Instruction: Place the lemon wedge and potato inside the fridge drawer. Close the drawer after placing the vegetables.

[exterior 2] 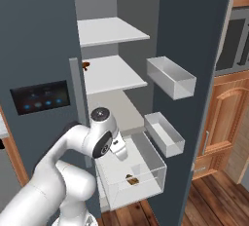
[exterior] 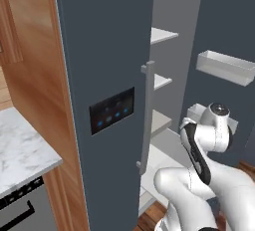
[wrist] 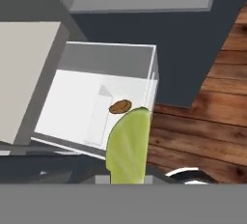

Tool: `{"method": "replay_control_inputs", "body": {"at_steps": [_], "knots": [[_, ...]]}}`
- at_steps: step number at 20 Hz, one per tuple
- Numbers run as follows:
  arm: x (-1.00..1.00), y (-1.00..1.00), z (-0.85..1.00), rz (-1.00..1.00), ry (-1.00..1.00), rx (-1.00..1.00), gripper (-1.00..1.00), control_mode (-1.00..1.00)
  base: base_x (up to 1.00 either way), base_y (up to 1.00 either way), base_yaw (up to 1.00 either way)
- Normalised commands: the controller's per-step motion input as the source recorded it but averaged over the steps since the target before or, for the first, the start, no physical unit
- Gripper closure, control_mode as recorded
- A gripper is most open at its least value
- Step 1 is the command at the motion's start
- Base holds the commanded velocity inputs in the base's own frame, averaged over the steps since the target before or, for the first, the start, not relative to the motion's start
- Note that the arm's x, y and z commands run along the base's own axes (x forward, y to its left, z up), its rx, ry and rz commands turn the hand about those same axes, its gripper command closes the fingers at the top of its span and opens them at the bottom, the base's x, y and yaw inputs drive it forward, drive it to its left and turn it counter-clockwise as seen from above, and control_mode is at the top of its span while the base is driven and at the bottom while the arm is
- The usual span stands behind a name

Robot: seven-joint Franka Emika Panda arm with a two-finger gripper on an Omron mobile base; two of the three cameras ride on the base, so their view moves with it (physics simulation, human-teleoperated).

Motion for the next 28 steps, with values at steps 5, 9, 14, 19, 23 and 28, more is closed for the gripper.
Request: {"method": "replay_control_inputs", "body": {"at_steps": [5, 9, 14, 19, 23, 28], "knots": [[0.21, -0.57, -0.58, 0.31, 0.05, 0.00, 1.00, -1.00, 0.00, 0.00, 0.00], [0.01, -0.16, -0.61, 0.30, 0.12, -0.06, 1.00, -1.00, 0.00, 0.00, 0.00], [0.06, 0.26, -0.42, 0.25, 0.07, -0.17, 1.00, -1.00, 0.00, 0.00, 0.00], [0.15, 0.16, -0.44, 0.29, 0.00, -0.18, 1.00, -1.00, 0.00, 0.00, 0.00], [0.16, 0.04, -0.31, 0.28, 0.00, -0.09, 1.00, -1.00, 0.00, 0.00, 0.00], [0.26, -0.03, 0.00, 0.23, -0.02, 0.00, 1.00, -1.00, 0.00, 0.00, 0.00]]}}
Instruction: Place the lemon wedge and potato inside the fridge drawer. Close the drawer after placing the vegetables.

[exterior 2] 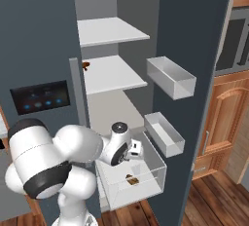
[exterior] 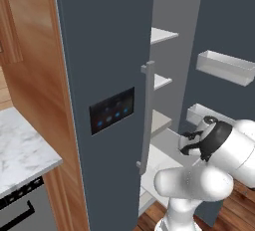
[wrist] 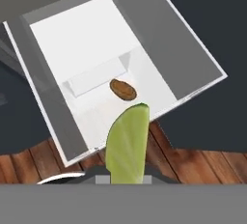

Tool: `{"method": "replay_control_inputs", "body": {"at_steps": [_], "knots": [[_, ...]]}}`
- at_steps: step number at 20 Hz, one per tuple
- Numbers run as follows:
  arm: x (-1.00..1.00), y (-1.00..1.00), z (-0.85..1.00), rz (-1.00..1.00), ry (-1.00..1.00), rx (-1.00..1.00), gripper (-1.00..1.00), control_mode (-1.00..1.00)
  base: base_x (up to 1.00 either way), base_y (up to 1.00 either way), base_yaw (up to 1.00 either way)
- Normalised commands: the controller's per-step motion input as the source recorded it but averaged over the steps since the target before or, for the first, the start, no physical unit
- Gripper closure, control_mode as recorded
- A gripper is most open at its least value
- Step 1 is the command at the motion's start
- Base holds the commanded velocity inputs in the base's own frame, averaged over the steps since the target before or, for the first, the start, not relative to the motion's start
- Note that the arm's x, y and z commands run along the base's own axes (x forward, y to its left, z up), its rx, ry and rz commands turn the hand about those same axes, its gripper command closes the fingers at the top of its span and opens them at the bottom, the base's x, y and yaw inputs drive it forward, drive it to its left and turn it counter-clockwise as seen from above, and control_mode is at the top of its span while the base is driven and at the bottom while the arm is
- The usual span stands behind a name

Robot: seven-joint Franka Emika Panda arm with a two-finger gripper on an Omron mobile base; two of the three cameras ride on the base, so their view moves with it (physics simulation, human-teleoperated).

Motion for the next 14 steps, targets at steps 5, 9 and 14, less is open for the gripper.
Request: {"method": "replay_control_inputs", "body": {"at_steps": [5, 9, 14], "knots": [[0.20, 0.00, -0.13, 0.16, 0.00, 0.00, 1.00, -1.00, 0.00, 0.00, 0.00], [0.43, 0.00, -0.12, 0.07, 0.10, 0.00, 1.00, -1.00, 0.00, 0.00, 0.00], [0.40, 0.00, -0.25, 0.02, 0.09, 0.01, 1.00, -1.00, 0.00, 0.00, 0.00]]}}
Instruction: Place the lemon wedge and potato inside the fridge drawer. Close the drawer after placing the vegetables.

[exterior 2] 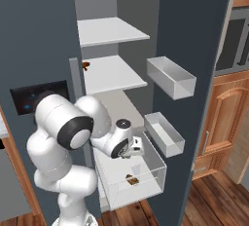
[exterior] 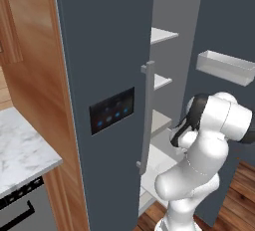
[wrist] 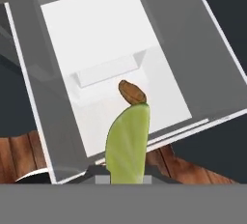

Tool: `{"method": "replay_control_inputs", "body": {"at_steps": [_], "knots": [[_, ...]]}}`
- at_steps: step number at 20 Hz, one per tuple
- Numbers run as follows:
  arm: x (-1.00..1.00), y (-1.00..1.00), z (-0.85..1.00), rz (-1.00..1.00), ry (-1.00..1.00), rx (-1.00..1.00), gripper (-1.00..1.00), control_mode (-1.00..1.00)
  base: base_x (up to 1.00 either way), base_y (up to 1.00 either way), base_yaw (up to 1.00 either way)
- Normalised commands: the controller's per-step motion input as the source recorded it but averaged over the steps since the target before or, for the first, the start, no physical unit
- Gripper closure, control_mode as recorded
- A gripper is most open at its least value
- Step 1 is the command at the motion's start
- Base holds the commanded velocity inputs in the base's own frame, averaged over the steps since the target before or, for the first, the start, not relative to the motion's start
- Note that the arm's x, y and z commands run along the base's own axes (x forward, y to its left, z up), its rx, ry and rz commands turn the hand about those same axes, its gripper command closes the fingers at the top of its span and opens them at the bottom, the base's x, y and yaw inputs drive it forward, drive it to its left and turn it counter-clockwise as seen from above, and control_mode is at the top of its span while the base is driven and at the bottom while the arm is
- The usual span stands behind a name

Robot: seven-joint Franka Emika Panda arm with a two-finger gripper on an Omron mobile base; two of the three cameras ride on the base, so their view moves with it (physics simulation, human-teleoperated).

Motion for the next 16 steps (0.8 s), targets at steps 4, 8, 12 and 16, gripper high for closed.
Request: {"method": "replay_control_inputs", "body": {"at_steps": [4, 8, 12, 16], "knots": [[0.23, 0.00, -0.35, 0.00, 0.05, 0.02, 1.00, -1.00, 0.00, 0.00, 0.00], [0.08, -0.10, -0.38, 0.00, 0.00, 0.08, 1.00, -1.00, 0.00, 0.00, 0.00], [0.35, -0.17, -0.29, 0.00, 0.00, 0.09, 1.00, -1.00, 0.00, 0.00, 0.00], [0.38, -0.24, -0.31, 0.03, 0.00, 0.08, 1.00, -1.00, 0.00, 0.00, 0.00]]}}
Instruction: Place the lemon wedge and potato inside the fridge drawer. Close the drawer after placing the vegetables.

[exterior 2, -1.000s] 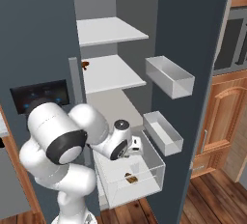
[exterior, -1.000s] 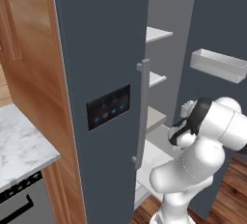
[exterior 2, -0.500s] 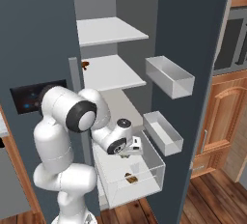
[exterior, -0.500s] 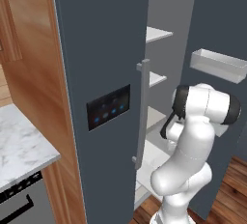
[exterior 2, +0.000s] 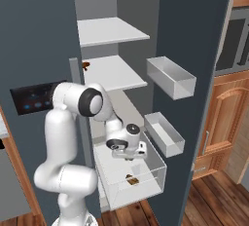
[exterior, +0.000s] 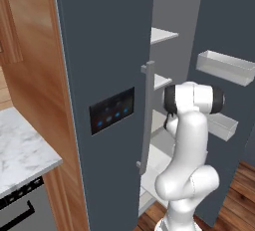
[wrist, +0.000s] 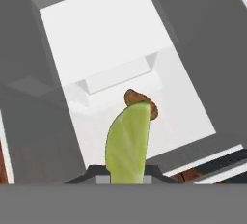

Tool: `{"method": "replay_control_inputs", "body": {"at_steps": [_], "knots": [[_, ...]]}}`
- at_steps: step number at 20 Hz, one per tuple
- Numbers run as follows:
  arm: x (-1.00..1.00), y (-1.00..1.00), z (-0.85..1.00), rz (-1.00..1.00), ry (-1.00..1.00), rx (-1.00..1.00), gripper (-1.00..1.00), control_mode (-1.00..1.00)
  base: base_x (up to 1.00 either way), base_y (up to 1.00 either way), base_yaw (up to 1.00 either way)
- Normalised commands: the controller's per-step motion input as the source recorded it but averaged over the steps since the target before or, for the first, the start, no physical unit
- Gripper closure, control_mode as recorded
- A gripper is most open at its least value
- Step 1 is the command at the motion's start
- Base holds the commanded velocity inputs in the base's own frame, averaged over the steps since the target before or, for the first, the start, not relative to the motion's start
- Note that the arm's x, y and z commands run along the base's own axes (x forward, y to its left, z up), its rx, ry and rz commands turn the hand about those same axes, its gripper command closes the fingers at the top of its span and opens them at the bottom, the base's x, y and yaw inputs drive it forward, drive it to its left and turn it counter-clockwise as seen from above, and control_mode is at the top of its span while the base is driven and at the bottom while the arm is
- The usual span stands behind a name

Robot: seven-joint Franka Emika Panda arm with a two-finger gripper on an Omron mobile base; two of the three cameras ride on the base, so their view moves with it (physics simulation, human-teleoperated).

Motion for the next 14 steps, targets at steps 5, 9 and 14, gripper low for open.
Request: {"method": "replay_control_inputs", "body": {"at_steps": [5, 9, 14], "knots": [[0.36, -0.29, -0.31, 0.03, 0.02, 0.02, 1.00, -1.00, 0.00, 0.00, 0.00], [0.36, 0.00, -0.37, 0.00, 0.05, 0.00, 1.00, -1.00, 0.00, 0.00, 0.00], [0.37, 0.00, -0.31, 0.00, 0.06, 0.00, 1.00, -1.00, 0.00, 0.00, 0.00]]}}
